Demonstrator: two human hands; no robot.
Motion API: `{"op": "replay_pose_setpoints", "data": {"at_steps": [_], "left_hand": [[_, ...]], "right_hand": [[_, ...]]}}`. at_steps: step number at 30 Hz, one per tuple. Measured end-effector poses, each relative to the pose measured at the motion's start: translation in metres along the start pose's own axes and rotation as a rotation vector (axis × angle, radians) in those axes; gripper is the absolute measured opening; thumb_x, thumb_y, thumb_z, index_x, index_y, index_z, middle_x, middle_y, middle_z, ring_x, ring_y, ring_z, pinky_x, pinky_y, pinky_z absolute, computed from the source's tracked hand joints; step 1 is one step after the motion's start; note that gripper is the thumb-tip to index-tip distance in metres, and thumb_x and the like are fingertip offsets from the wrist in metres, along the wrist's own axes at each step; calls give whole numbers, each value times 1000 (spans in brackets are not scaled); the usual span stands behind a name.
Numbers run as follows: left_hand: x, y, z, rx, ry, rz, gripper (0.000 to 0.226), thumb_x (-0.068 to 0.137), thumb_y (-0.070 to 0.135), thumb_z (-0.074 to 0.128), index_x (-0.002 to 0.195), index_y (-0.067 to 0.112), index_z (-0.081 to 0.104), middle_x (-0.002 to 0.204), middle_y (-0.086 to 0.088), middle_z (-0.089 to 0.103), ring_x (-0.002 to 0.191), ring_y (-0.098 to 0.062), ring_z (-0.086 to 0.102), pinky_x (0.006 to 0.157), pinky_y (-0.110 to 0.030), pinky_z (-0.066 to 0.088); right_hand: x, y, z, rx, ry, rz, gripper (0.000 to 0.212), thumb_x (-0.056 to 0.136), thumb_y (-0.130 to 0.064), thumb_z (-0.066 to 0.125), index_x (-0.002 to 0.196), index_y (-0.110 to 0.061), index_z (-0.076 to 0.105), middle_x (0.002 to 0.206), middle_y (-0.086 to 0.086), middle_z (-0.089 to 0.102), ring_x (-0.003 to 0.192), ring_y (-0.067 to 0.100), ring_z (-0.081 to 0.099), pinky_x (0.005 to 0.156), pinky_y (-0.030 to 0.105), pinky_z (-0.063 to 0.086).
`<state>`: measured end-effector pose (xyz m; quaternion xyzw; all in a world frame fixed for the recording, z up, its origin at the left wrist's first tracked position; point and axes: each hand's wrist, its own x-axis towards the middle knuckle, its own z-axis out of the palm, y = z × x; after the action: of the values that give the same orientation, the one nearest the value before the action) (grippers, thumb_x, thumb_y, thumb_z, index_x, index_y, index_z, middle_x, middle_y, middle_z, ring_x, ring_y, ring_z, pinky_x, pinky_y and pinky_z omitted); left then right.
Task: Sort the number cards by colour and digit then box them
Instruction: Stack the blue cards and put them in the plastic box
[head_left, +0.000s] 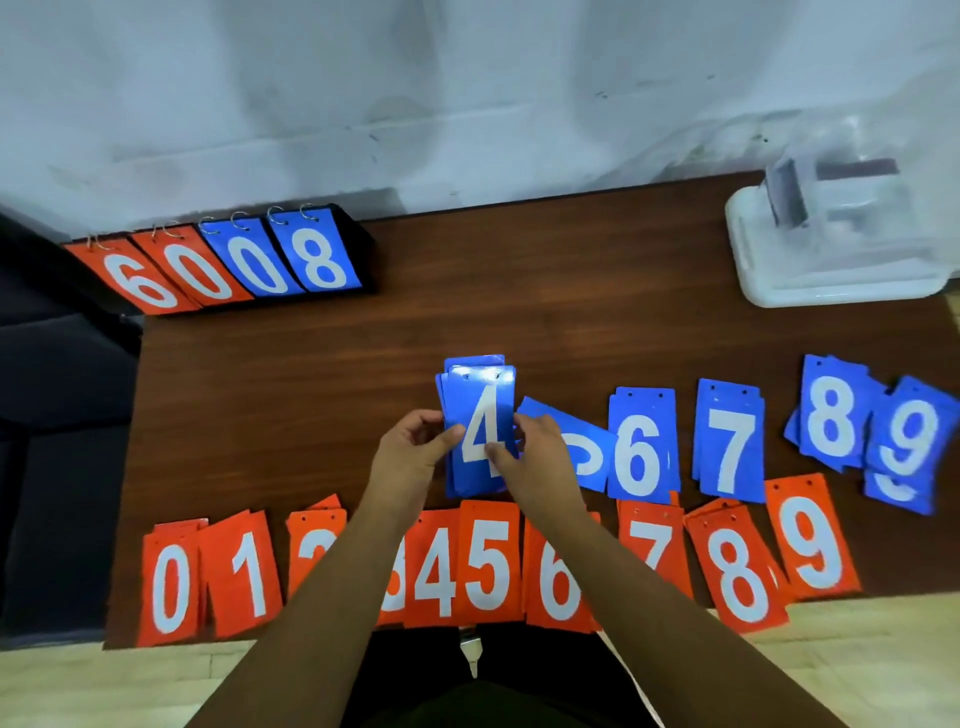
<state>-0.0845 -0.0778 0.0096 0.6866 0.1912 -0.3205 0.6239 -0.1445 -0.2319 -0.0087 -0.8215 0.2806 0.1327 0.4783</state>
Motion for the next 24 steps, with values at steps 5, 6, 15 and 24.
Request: {"op": "replay_pose_setpoints", "data": {"at_steps": [5,6,15,24], "left_hand": [[-1,-4,-3,19,132,-17,17,82,20,77,96,21,66,105,1,74,104,-19,70,83,-48,60],[-1,-4,-5,15,157,-21,18,83,21,76,97,20,65,106,1,73,104,-19,70,82,-47,60],[2,-8,-17,-44,178,-22,18,85,19,73,100,20,64,107,-1,73,102,-18,71,80,-44,61],[16,-7,-38,42,171,17,14,85,23,76,95,25,66,100,6,73,99,-16,71,77,-41,62]], "right_hand": [[14,29,-36,-198,158,0,52,91,-32,66,136,-11,49,130,8,48,119,23,49,96,32,44],[19,35,-44,-318,164,1,58,89,-32,67,139,-10,45,134,10,45,124,26,44,101,34,41],[42,46,-41,-831,61,23,45,86,-27,67,126,-16,50,125,11,48,118,29,44,100,38,39],[7,0,-47,561,85,299,16,83,-37,74,95,-28,66,100,-5,74,82,11,72,68,31,61]]}}
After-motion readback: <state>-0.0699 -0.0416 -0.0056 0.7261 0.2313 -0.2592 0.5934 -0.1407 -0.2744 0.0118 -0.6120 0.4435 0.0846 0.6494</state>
